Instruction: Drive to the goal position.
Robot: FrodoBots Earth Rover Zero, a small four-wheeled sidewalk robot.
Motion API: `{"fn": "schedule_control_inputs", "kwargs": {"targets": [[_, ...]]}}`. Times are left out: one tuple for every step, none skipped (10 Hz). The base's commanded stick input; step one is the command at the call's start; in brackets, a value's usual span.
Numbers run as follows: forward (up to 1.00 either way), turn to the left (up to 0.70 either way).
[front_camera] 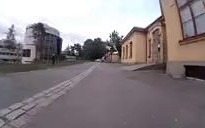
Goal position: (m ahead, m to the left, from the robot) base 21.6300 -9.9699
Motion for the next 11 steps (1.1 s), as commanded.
{"fn": "schedule_control_inputs", "kwargs": {"targets": [[0.45,0.0],[0.45,0.0],[0.45,0.0],[0.45,0.0],[0.45,0.0],[0.45,0.0],[0.45,0.0],[0.45,0.0],[0.45,0.0],[0.45,0.0],[0.45,0.0]]}}
